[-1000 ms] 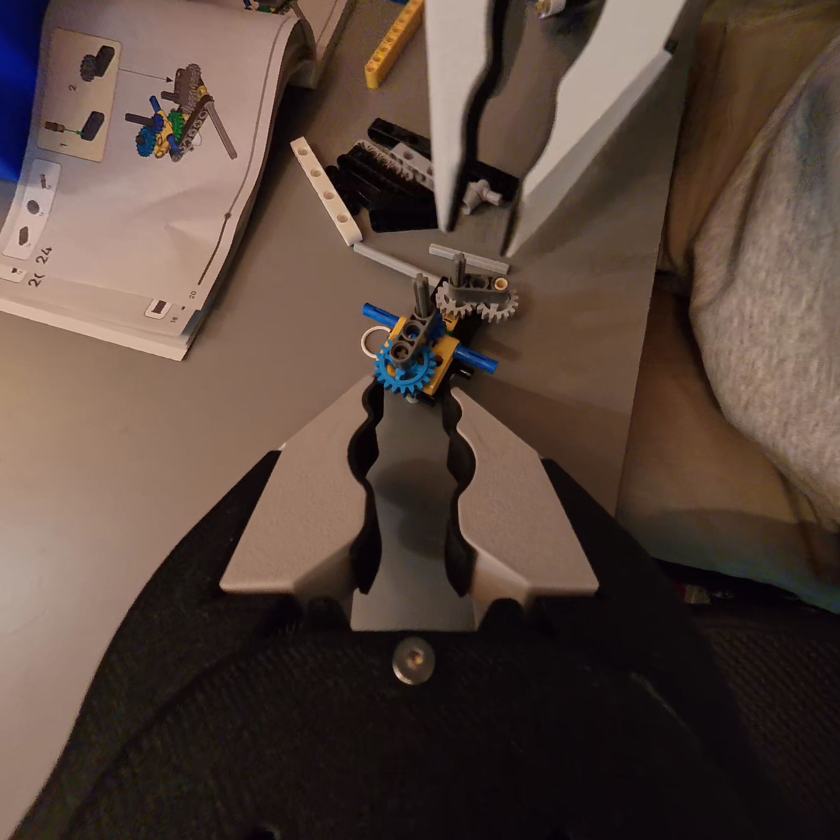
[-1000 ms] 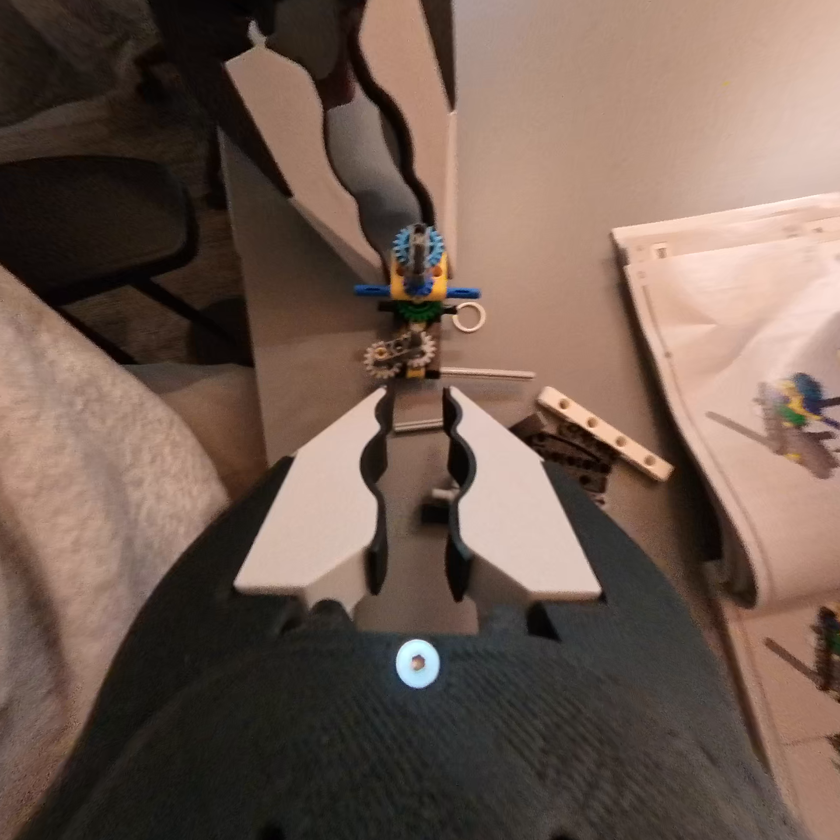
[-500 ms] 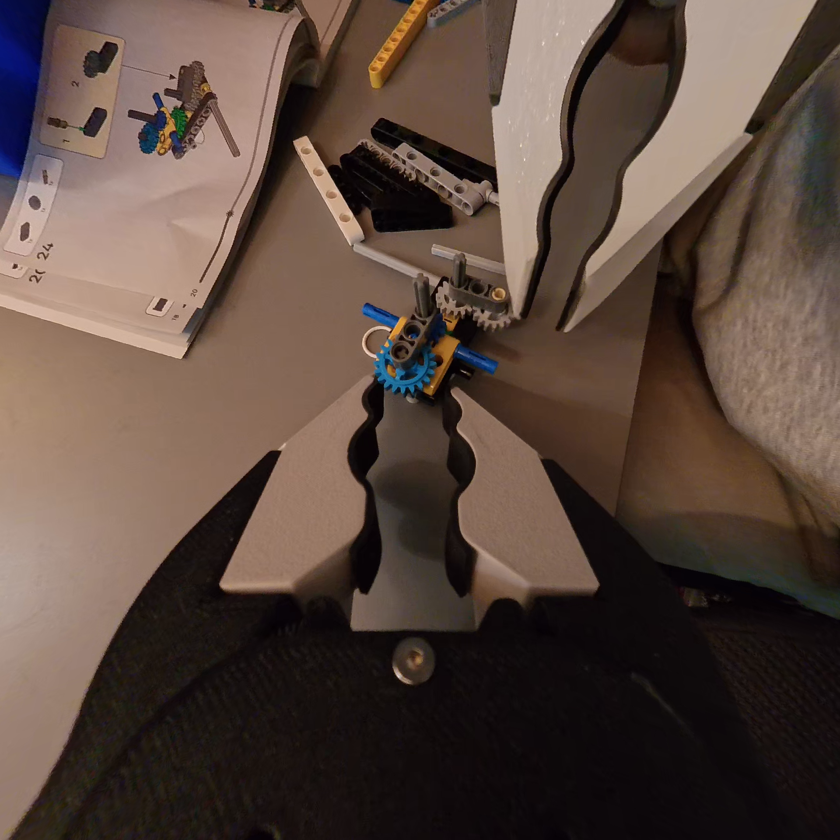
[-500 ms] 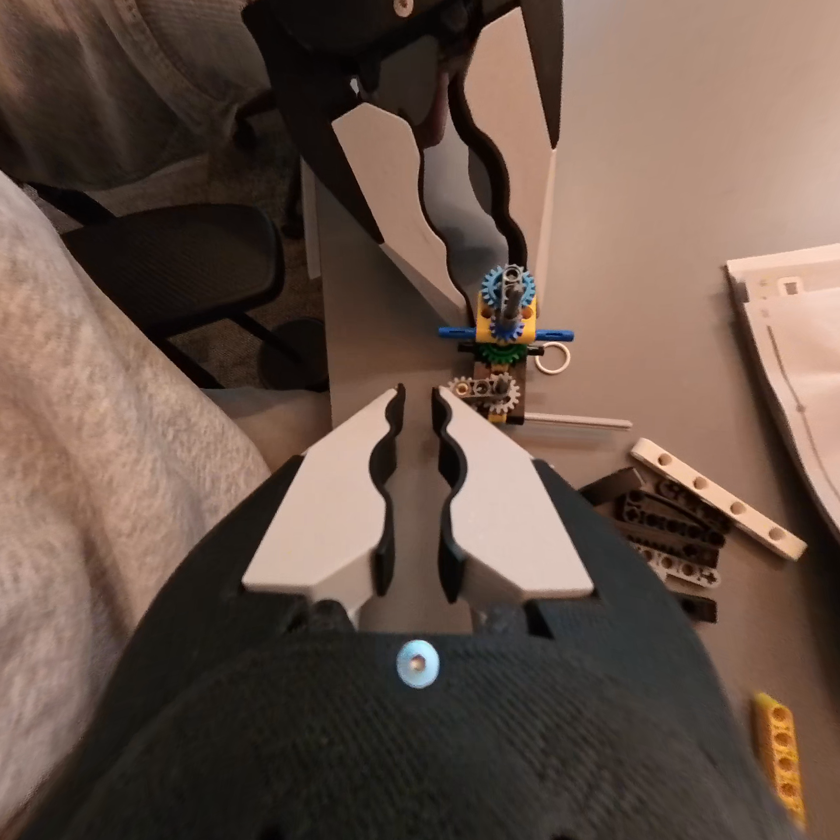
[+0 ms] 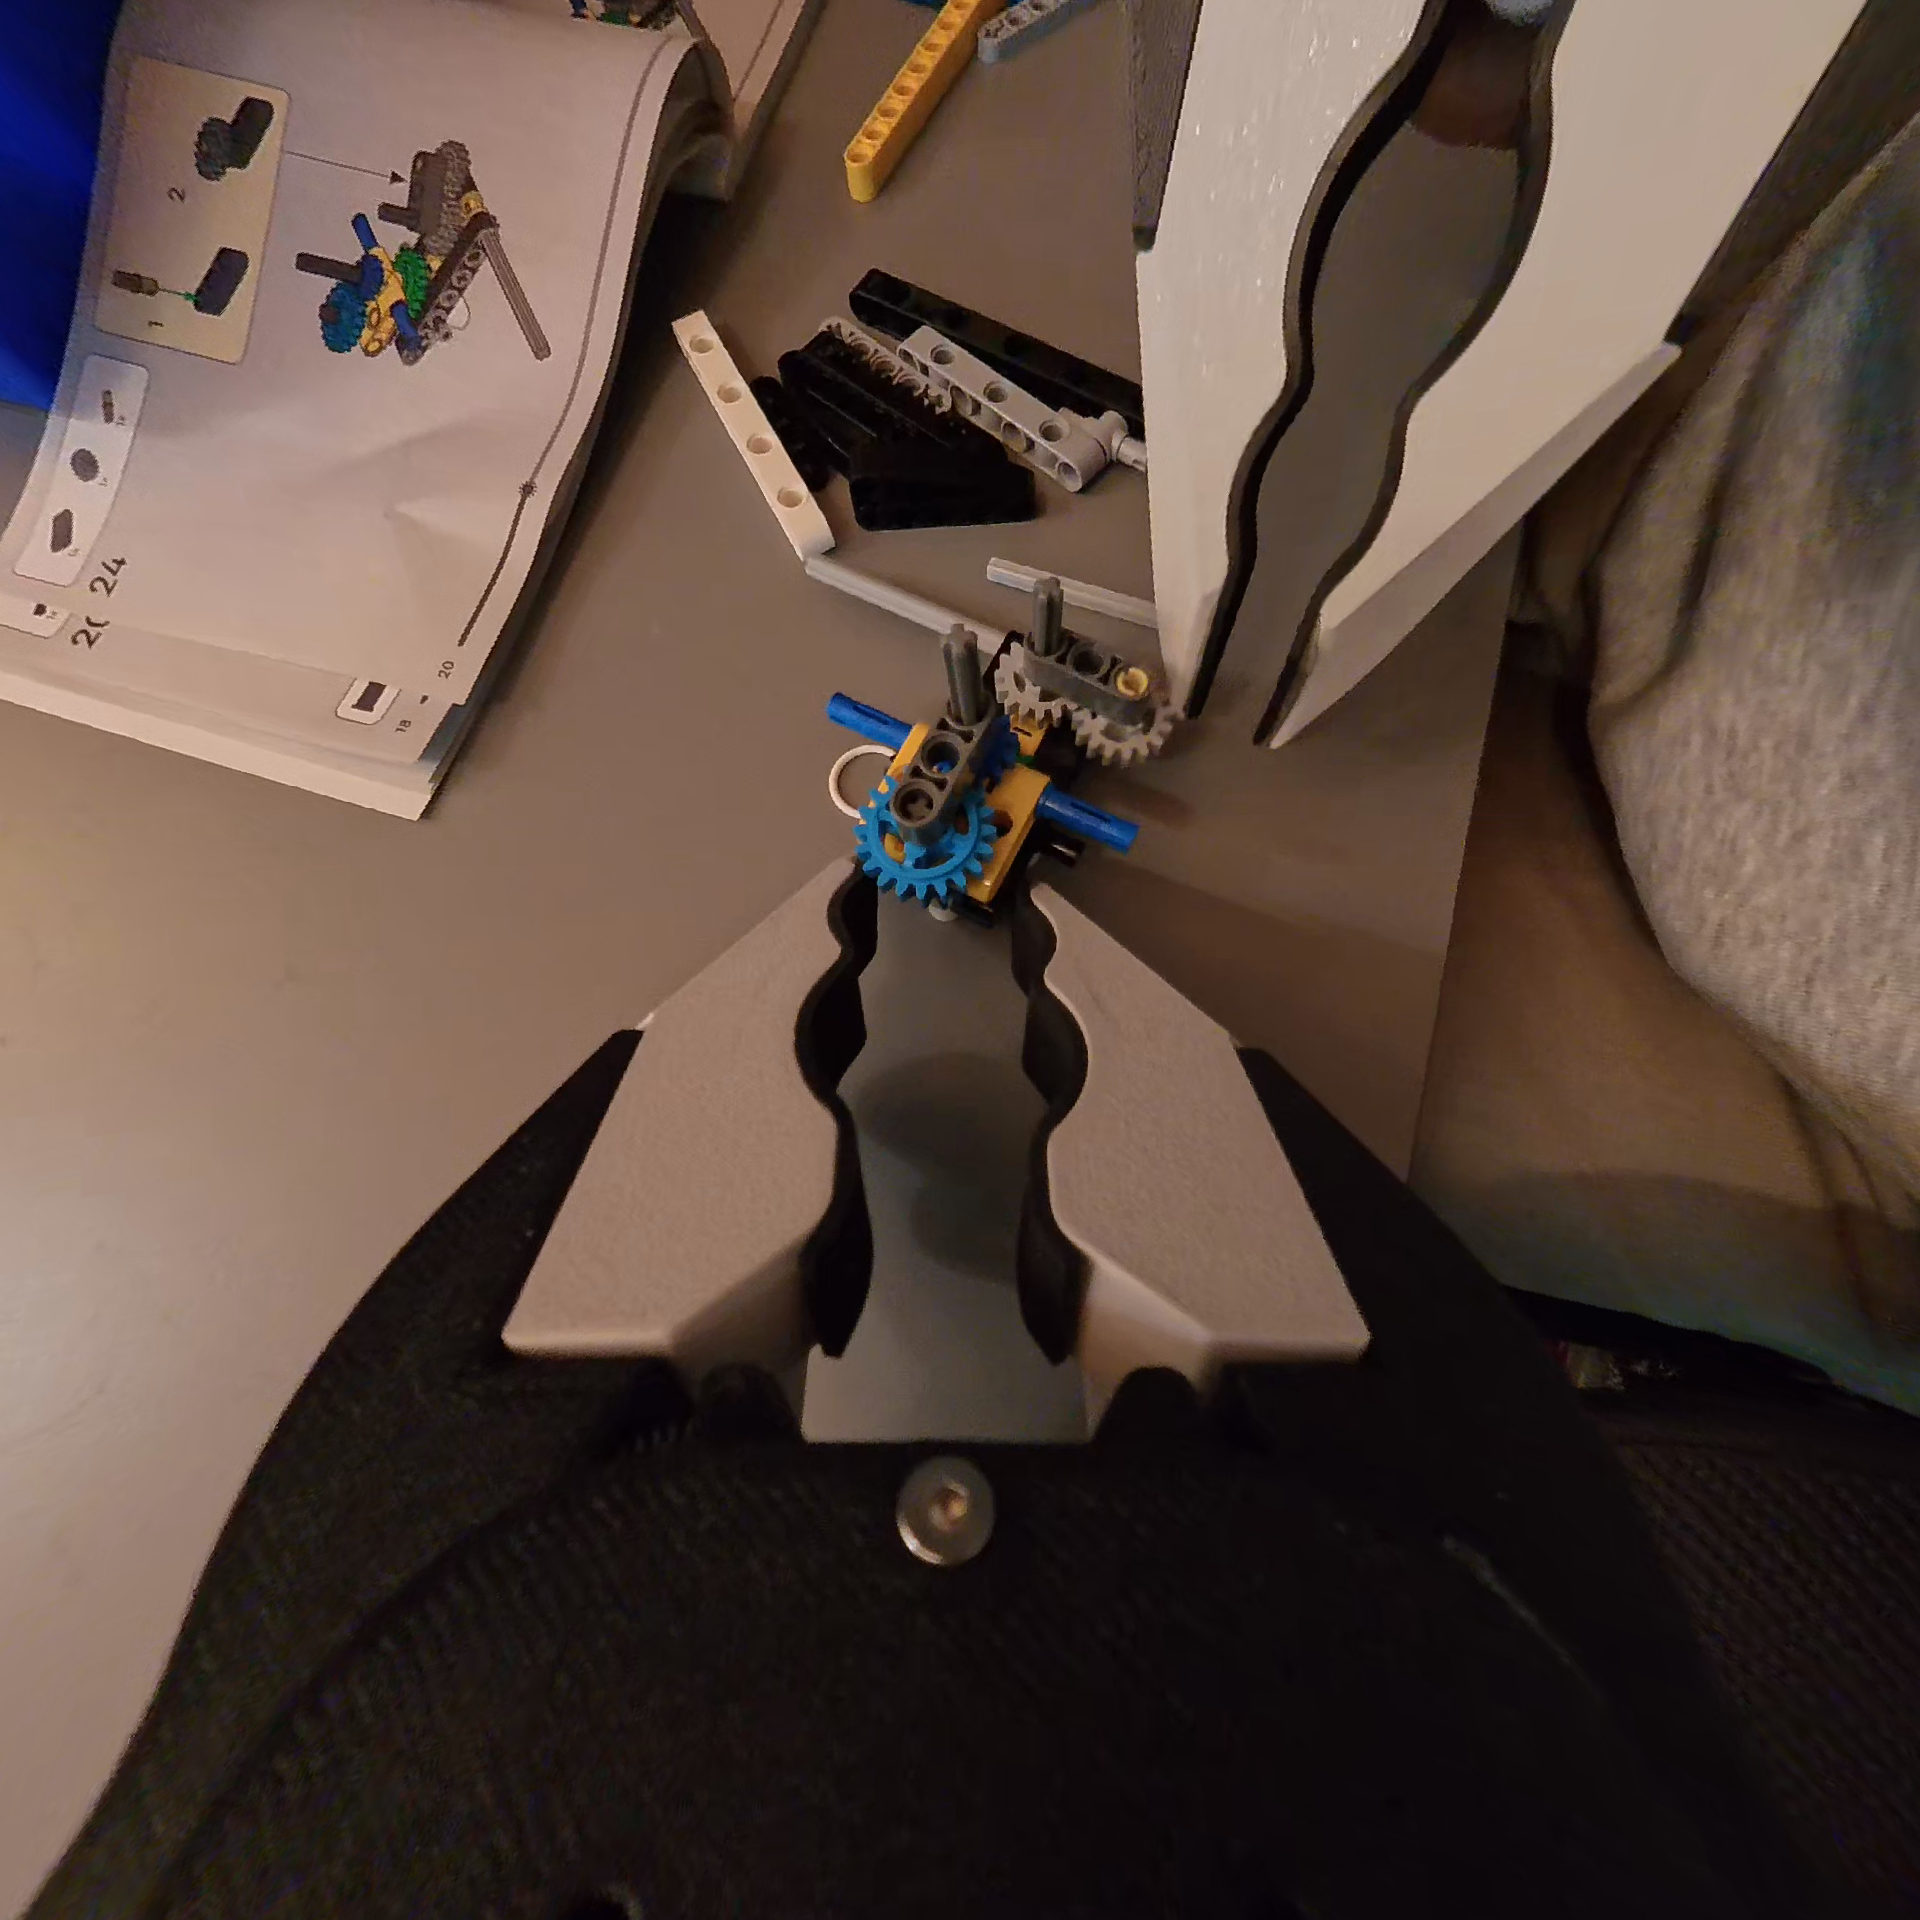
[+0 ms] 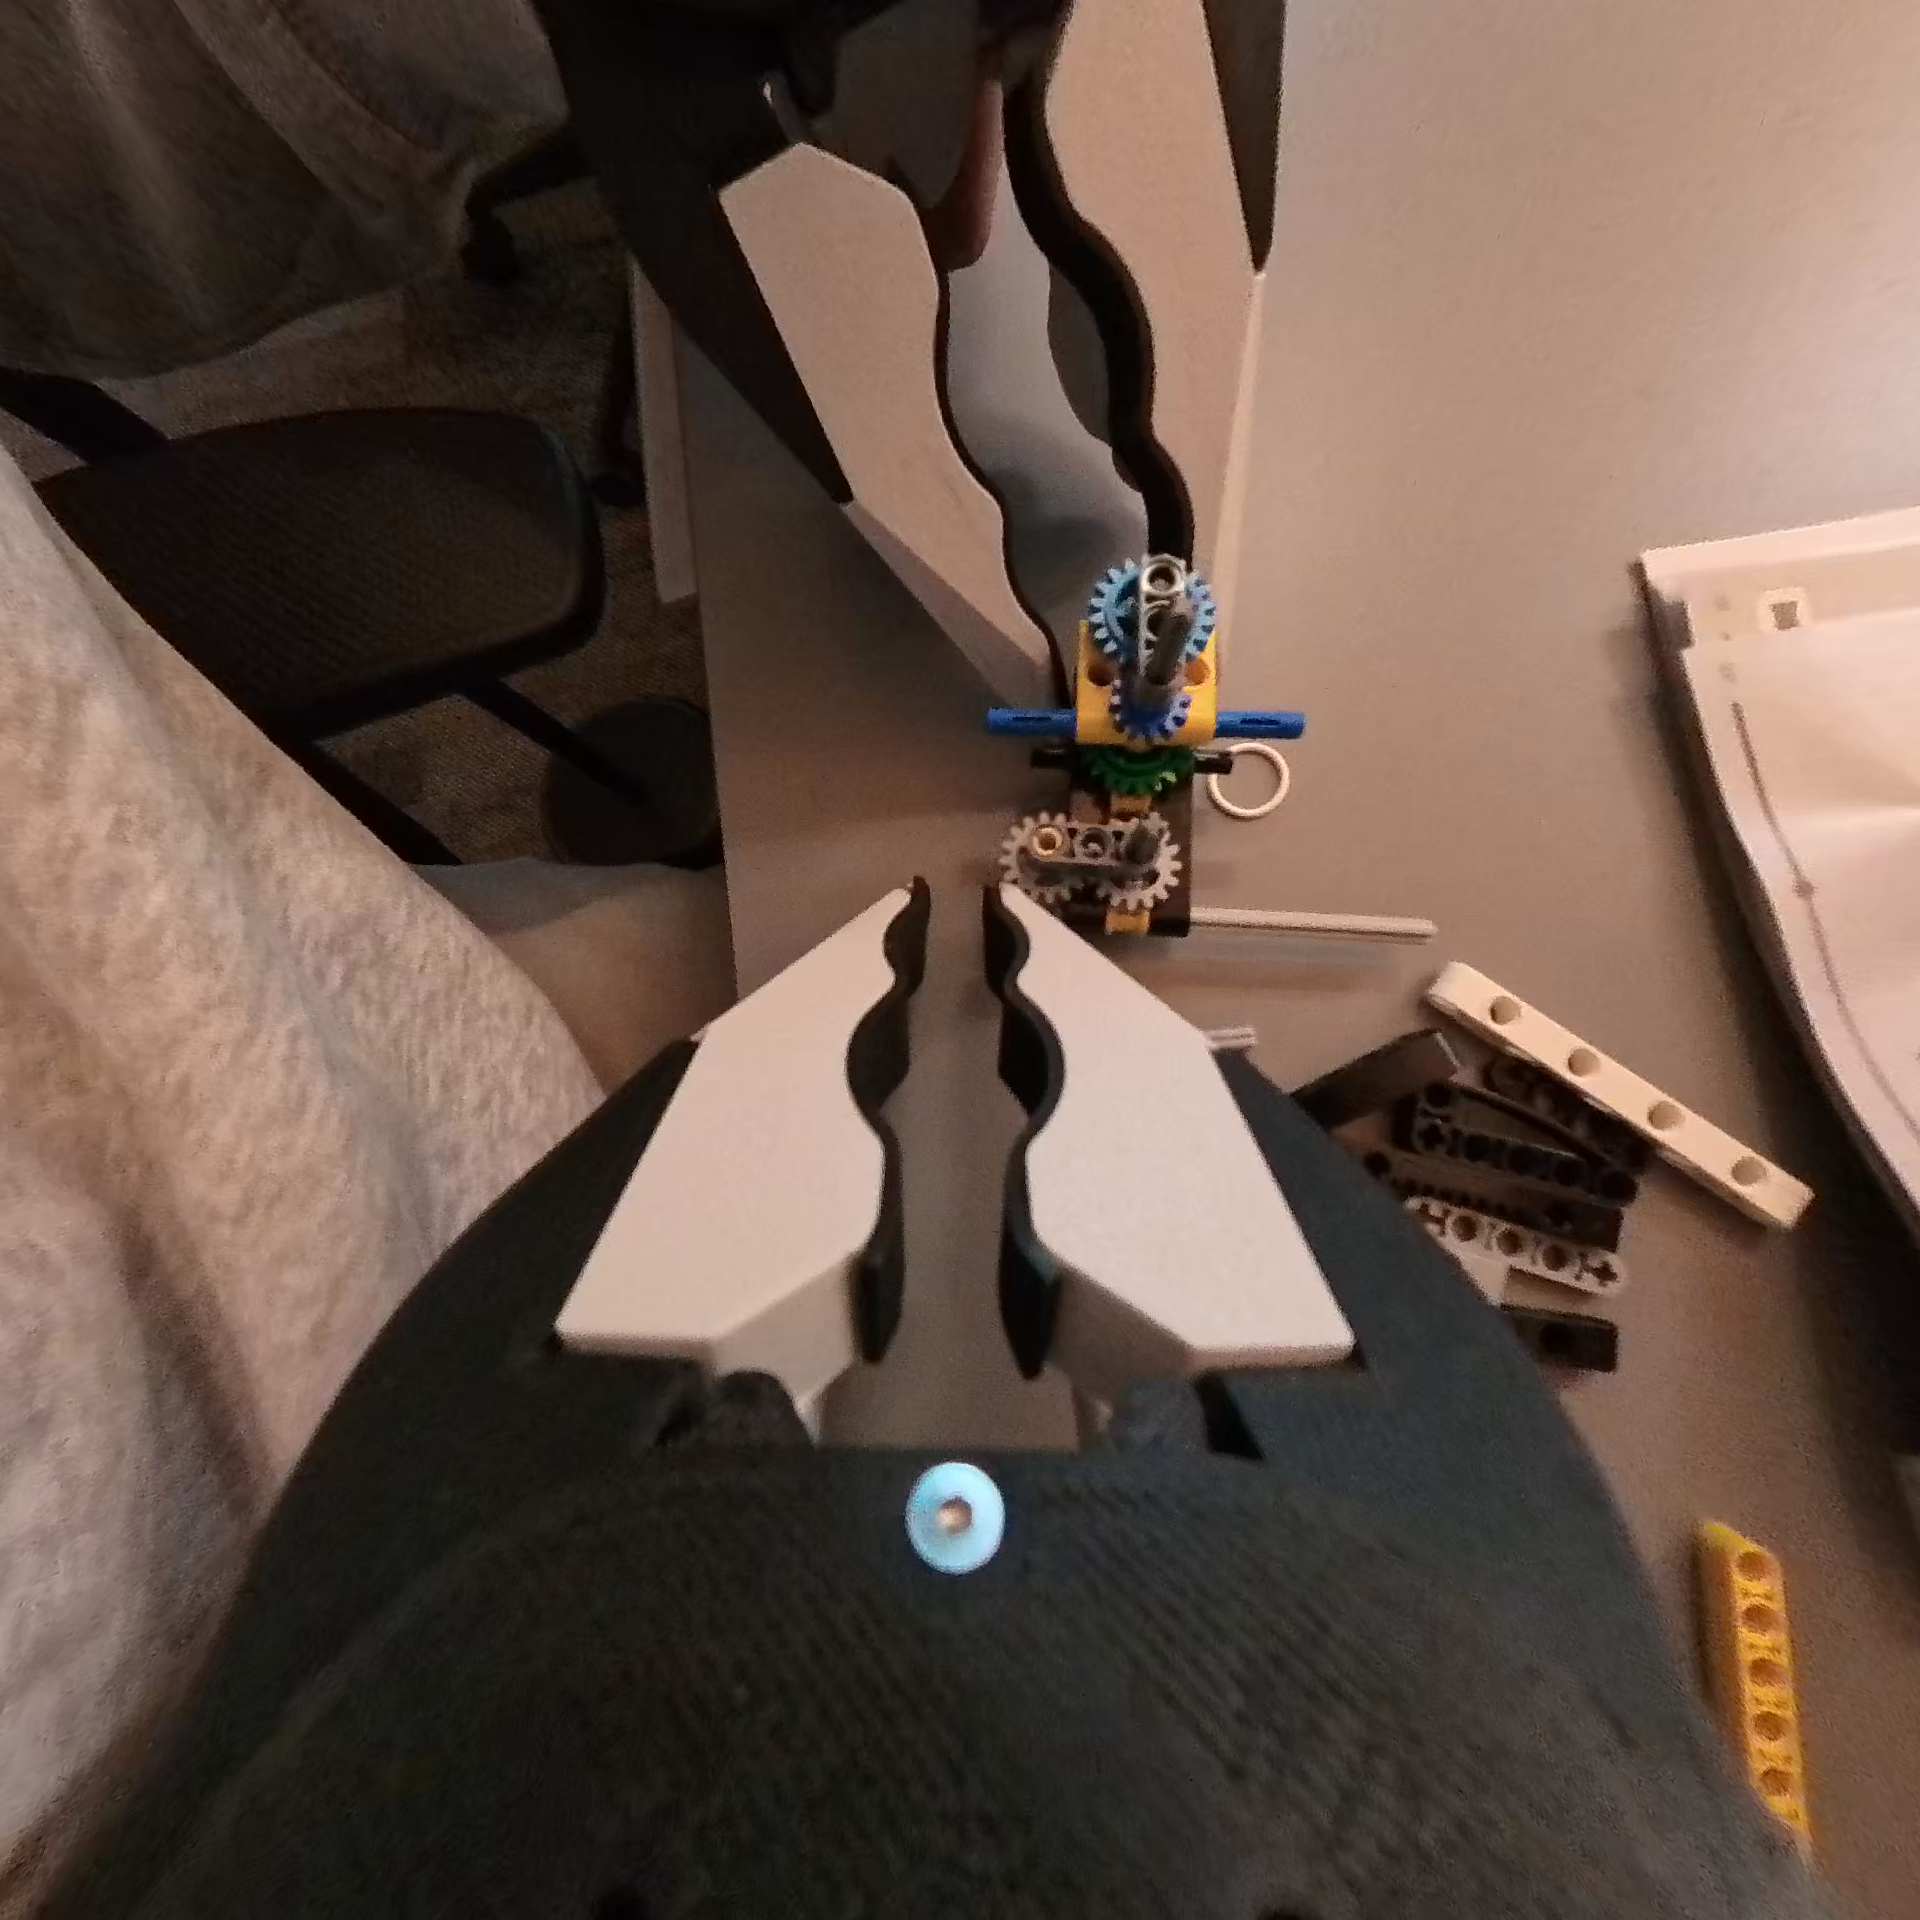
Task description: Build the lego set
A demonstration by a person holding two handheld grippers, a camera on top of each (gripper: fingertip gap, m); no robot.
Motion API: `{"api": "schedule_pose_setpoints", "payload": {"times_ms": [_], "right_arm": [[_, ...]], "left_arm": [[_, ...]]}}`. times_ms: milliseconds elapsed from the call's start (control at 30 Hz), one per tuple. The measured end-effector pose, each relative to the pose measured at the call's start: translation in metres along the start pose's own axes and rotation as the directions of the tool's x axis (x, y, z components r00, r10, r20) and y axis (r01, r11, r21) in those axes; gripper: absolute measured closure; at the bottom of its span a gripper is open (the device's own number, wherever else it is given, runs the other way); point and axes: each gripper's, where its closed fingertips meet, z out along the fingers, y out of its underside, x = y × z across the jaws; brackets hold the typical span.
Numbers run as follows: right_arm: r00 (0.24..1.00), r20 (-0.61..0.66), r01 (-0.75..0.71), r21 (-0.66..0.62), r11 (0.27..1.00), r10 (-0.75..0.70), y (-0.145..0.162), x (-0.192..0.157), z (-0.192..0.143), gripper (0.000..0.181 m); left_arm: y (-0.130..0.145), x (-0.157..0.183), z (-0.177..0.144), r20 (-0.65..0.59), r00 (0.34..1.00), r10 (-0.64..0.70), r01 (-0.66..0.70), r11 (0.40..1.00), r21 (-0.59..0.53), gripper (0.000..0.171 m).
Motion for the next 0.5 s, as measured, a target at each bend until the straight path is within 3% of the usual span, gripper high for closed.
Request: {"api": "schedule_pose_setpoints", "payload": {"times_ms": [500], "right_arm": [[1.0, -0.028, -0.004, 0.041, 0.999, 0.005, -0.0095, 0.003, 0.0041, 0.172]], "left_arm": [[0.0, 0.0001, 0.0001, -0.001, 1.0, -0.003, 0.003, 1.0, 0.0, 0.148]]}}
